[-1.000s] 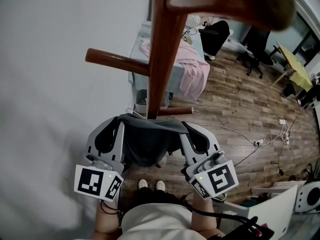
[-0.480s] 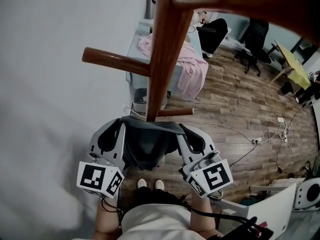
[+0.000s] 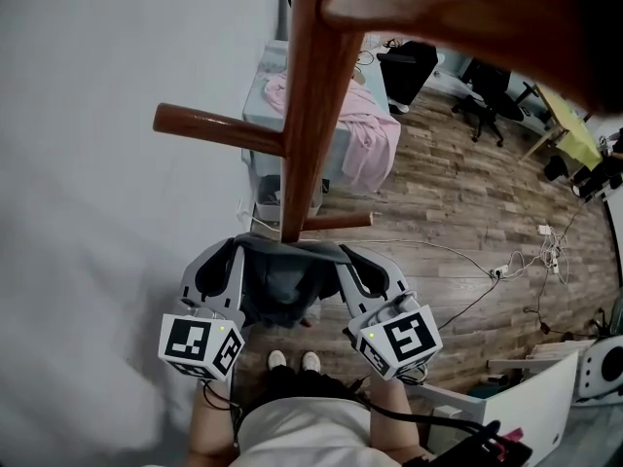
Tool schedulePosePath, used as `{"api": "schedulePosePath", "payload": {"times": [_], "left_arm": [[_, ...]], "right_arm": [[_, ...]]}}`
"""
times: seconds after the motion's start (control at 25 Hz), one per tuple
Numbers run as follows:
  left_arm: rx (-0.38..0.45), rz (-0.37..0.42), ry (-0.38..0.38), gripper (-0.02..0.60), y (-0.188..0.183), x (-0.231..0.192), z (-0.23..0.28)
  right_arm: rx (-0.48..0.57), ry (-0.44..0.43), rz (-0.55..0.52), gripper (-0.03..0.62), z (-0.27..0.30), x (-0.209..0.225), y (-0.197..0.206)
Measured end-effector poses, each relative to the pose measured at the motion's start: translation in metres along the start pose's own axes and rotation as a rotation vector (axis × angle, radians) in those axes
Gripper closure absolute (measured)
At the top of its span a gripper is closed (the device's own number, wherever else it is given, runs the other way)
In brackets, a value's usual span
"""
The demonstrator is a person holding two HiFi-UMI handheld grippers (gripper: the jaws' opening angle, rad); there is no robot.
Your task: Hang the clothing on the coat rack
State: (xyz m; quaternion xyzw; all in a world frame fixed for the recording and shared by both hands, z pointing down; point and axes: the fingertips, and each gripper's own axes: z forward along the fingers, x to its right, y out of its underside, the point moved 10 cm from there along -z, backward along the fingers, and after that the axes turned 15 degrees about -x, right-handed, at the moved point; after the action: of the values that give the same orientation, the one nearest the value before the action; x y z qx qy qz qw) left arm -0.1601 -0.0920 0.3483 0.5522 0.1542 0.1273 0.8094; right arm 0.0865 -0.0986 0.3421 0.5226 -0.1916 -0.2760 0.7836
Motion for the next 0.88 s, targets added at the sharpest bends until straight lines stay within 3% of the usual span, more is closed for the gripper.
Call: {"api": "schedulePosePath", "payload": {"times": [0.88], "left_arm": [[-0.046,-0.063,-0.010,0.538,0.050,-0.008,0.023]], "right_arm": [[-0.111,0.001,0.038,0.569,0.027,0.003,0.036]]}}
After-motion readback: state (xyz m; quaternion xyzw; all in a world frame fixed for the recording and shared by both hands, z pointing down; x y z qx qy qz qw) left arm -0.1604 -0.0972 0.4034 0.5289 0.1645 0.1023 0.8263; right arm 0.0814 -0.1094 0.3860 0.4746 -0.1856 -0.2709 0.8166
